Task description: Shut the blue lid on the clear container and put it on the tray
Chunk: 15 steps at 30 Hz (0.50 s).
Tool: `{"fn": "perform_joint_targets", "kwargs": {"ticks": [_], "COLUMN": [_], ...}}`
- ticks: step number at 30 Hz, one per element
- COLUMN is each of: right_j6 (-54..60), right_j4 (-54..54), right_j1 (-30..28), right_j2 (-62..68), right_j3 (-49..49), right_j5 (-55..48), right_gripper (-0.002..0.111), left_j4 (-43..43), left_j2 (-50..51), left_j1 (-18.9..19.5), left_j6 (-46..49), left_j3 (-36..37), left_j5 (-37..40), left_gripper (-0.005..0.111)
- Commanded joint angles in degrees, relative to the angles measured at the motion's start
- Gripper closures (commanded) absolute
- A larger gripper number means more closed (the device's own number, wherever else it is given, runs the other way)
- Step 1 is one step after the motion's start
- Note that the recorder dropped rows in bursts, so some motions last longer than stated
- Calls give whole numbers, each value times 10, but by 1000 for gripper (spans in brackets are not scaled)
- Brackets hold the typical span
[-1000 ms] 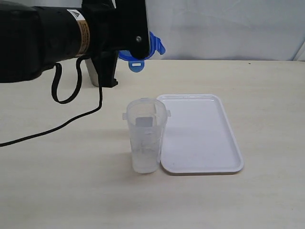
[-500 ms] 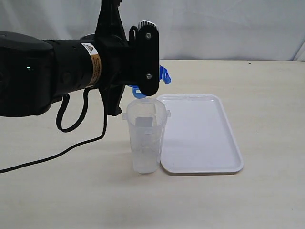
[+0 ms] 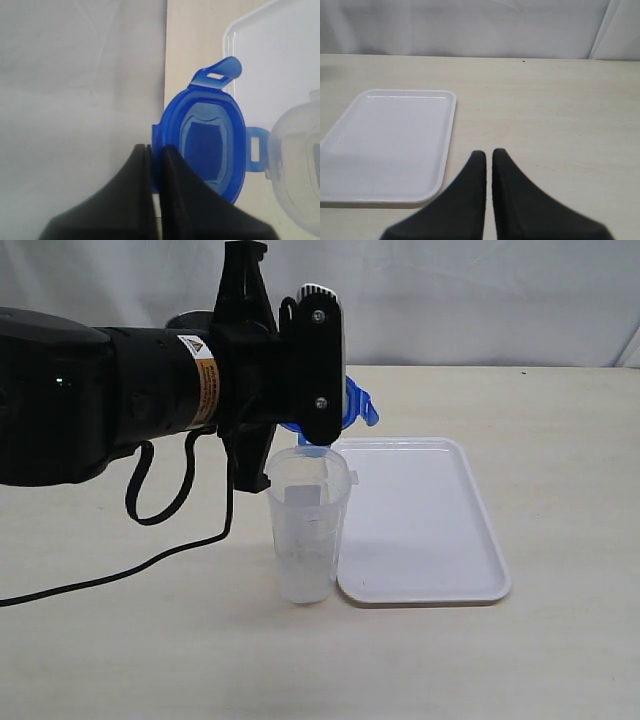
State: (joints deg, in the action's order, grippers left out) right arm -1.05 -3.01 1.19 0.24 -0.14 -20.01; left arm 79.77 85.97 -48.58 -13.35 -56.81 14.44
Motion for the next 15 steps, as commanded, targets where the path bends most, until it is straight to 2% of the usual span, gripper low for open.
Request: {"fn": "perform_joint_targets", "kwargs": {"ticks": [1,15], "right_j6": [3,3], "right_j4": [-4,-4], "right_j1": [-3,-3], "right_j2": [-2,-2], "right_j3": [1,1], "right_j5": [3,3], "right_gripper": [104,104], "left_j4": [-11,-10], "left_j2": [-1,-1], "left_j1": [-1,-1], "left_j6": [-7,-21], "left_j3": [1,1], "left_j5": [-2,-31], "left_gripper": [107,107]}}
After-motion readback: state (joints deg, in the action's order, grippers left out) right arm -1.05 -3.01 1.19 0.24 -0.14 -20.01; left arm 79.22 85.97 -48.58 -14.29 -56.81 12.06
